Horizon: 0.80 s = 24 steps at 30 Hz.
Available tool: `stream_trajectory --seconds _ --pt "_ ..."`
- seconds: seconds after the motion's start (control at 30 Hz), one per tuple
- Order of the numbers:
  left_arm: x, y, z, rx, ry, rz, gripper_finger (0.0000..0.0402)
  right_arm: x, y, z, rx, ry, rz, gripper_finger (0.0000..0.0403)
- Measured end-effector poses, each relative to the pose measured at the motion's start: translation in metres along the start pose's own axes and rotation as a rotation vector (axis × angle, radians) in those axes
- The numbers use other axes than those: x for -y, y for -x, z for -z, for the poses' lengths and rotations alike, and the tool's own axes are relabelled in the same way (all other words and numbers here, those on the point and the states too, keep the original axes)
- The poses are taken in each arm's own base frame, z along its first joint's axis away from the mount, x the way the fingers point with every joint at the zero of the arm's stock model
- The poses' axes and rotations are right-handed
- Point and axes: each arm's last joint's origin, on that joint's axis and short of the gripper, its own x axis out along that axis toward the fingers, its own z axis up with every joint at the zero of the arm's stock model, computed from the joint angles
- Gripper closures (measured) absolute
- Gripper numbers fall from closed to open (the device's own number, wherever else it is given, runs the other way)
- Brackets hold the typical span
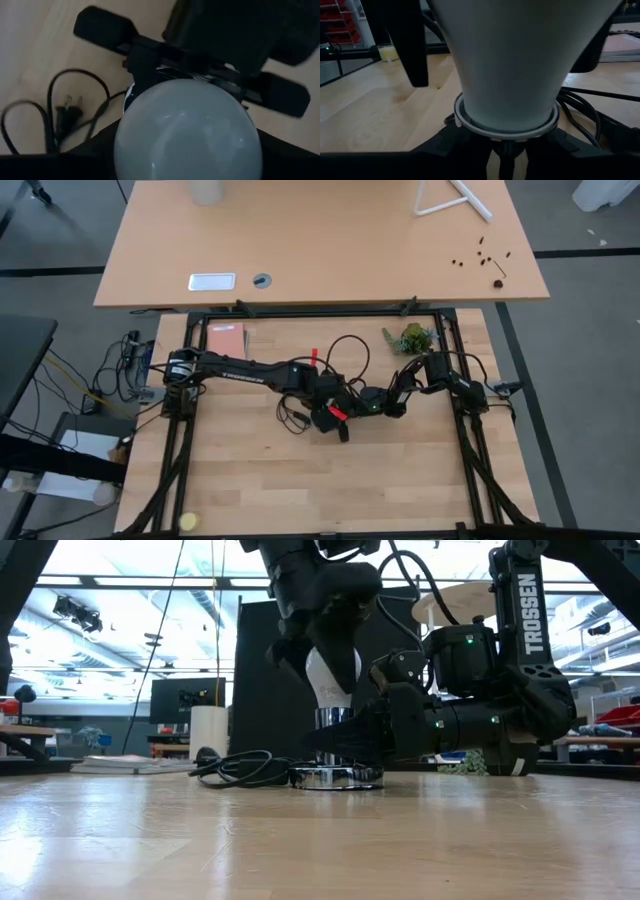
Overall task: Screw lightbulb
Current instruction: Remove the white lightbulb from the silver lamp
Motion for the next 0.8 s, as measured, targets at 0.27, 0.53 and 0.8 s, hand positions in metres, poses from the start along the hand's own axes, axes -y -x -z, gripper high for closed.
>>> stream_trajectory --seconds 0.27,0.53,0.8 --pt "0.0001 -0.0006 -0.0005 0.017 0.241 -0.015 0.0137 0.0000 0.0000 0.0001 0.000 0.003 0.000 0.0226" --pt "0.0017 -0.0006 -0.0013 0.008 0.038 0.027 0.0092 0.0001 0.0000 0.0003 -0.001 0.015 0.003 0.0225" --pt "0.0024 0.0005 -0.0012 0.002 -0.260 0.055 0.0017 0.0001 -0.0001 0.0004 -0.002 0.013 0.003 0.0224"
